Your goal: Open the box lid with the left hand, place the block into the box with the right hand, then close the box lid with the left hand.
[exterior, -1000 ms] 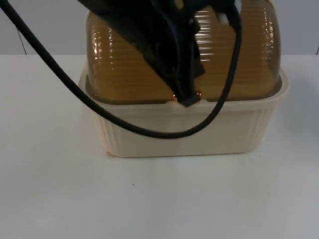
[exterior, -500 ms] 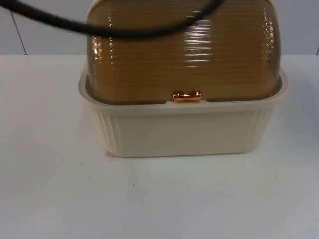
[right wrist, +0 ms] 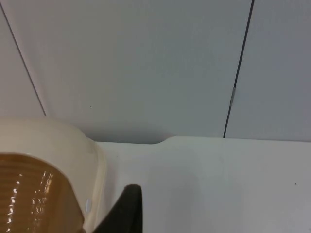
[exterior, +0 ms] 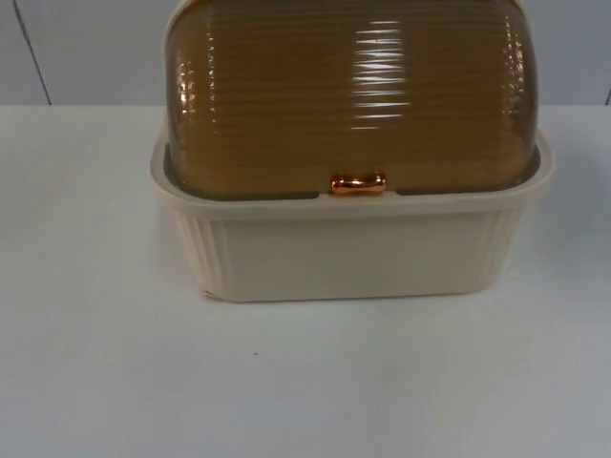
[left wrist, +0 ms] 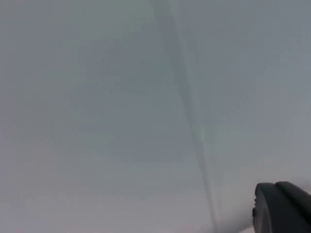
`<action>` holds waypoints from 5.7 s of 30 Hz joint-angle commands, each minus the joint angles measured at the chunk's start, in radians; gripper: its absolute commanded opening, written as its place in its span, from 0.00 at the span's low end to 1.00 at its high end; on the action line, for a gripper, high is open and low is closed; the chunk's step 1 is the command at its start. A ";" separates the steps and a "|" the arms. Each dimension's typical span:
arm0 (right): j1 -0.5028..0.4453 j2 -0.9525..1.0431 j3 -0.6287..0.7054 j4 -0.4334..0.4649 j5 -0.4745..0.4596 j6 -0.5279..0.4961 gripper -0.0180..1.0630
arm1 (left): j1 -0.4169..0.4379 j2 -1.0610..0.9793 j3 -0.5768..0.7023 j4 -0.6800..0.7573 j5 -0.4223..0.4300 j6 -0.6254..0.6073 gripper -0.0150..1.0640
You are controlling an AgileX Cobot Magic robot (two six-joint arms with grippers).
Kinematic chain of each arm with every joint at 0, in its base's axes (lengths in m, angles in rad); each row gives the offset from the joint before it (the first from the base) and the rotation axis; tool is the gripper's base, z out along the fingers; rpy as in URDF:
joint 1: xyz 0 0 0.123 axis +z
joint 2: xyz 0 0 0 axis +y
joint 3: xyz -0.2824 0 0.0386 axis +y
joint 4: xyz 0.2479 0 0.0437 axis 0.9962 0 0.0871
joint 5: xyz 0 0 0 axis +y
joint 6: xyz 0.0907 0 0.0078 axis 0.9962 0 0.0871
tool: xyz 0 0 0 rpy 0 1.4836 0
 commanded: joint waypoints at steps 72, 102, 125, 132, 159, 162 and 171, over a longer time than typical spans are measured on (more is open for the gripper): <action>0.002 -0.006 -0.006 0.029 0.021 0.014 0.98 | 0.333 -0.150 0.284 -0.295 -0.084 -0.058 0.99; 0.002 -0.006 -0.006 0.046 0.127 0.083 0.98 | 0.333 -0.158 0.284 -0.132 0.165 -0.058 0.99; 0.002 -0.006 -0.006 0.023 0.189 0.041 0.98 | 0.279 -0.171 0.251 0.430 0.247 0.073 0.99; 0.002 -0.006 -0.006 0.019 0.189 0.041 0.98 | 0.279 -0.171 0.251 0.176 0.034 -0.192 0.99; 0.002 -0.226 -0.006 -0.020 0.145 -0.023 0.98 | 0.258 -0.392 0.257 0.266 -0.001 -0.400 0.99; 0.002 -0.296 -0.006 -0.013 0.177 -0.023 0.98 | 0.258 -0.439 0.257 0.280 0.041 -0.397 0.99; 0.002 -0.572 0.063 0.013 0.296 -0.042 0.98 | 0.258 -0.672 0.330 0.303 0.082 -0.428 0.99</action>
